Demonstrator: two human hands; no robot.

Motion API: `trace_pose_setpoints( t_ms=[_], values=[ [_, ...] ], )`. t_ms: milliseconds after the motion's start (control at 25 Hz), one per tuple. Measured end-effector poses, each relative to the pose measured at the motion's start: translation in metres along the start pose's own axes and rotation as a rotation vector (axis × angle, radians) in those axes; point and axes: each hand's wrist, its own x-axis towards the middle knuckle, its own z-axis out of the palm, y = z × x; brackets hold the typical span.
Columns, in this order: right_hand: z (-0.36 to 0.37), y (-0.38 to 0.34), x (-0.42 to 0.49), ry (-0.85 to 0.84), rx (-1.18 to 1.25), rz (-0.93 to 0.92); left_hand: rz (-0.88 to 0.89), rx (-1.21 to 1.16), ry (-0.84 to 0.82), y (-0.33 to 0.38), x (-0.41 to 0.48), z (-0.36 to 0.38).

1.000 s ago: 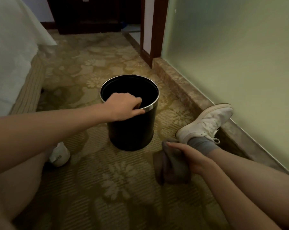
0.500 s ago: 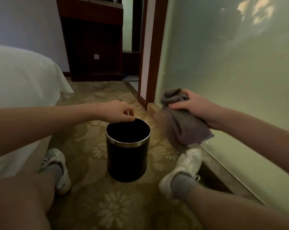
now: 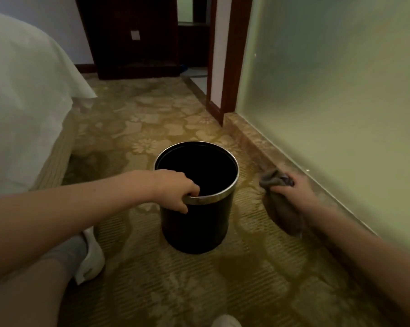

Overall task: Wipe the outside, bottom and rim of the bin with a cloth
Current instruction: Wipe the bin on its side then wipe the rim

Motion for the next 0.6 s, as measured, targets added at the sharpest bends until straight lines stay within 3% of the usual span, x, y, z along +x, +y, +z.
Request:
trace_pose_setpoints(
  t_ms=[80,160,240,320,400,520,600],
  values=[
    [0.048,0.046,0.019,-0.035,-0.27,0.005,0.075,0.024,0.082,-0.012,0.012,0.004],
    [0.101,0.088,0.007,-0.214,-0.546,0.02,0.109,-0.035,0.092,-0.022,0.019,0.007],
    [0.141,0.123,-0.016,-0.424,-0.676,0.068,0.161,-0.07,0.087,-0.027,0.025,0.011],
    [0.142,0.123,-0.011,-0.499,-0.722,0.093,0.189,-0.079,0.081,-0.03,0.028,0.013],
    [0.117,0.09,0.015,-0.446,-0.654,0.062,0.173,-0.176,0.062,-0.032,0.027,0.012],
    [0.053,0.008,0.037,-0.127,-0.219,-0.009,0.135,-0.393,0.163,-0.028,0.016,0.002],
    [0.007,-0.053,0.022,-0.171,0.075,-0.049,0.111,-0.475,0.285,-0.023,0.002,-0.01]
  ],
)
